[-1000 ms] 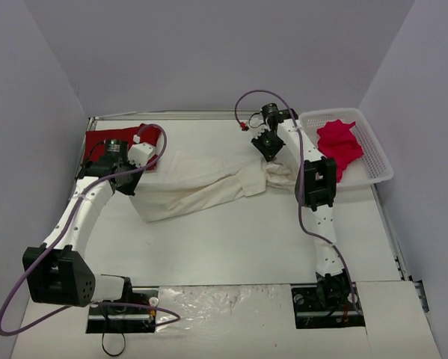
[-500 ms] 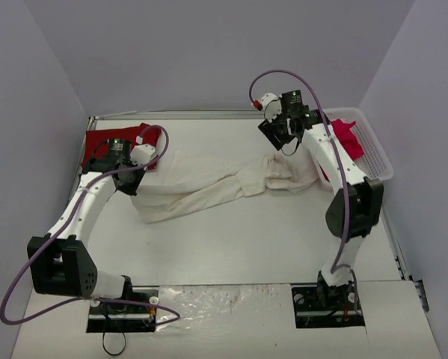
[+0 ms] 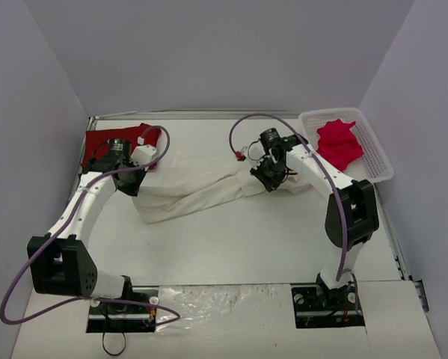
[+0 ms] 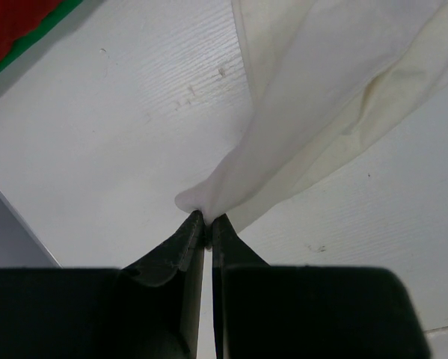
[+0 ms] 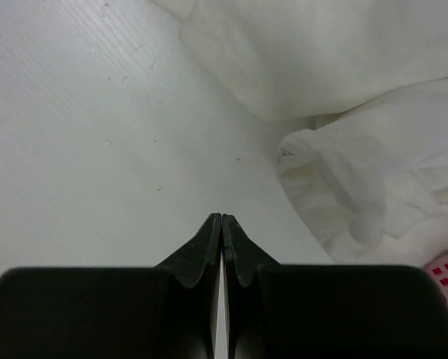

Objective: Fold and stack the t-shirts
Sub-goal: Flatten out the tshirt

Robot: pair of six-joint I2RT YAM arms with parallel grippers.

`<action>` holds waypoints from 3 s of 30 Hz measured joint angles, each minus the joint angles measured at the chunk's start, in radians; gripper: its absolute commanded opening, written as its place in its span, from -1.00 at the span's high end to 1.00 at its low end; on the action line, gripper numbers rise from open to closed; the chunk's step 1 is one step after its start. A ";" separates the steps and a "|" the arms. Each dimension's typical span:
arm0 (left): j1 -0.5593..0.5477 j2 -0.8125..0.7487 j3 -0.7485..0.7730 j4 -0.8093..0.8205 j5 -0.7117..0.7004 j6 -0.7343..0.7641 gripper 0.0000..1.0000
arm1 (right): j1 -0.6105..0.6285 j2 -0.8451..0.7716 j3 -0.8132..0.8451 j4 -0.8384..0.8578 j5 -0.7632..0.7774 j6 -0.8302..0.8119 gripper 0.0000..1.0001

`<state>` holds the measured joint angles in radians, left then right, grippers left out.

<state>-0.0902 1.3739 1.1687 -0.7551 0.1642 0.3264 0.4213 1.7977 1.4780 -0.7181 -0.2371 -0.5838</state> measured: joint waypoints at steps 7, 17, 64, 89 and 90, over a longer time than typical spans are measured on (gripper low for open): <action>0.000 0.005 0.000 0.001 0.018 0.000 0.95 | 0.007 0.118 -0.016 -0.015 -0.021 0.005 1.00; 0.000 0.004 -0.008 0.005 0.019 0.000 0.95 | 0.019 0.240 0.005 0.051 0.029 0.056 1.00; 0.000 0.001 -0.037 0.024 0.026 0.000 0.95 | -0.065 0.221 0.074 0.223 0.164 0.158 0.47; 0.000 0.008 -0.053 0.030 0.027 0.002 0.95 | -0.051 0.352 0.219 0.206 0.180 0.157 0.45; 0.000 0.010 -0.053 0.031 0.027 0.002 0.95 | -0.050 0.362 0.219 0.206 0.181 0.157 0.44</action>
<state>-0.0902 1.3838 1.1160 -0.7246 0.1909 0.3283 0.3710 2.1593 1.6966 -0.5117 -0.0563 -0.4271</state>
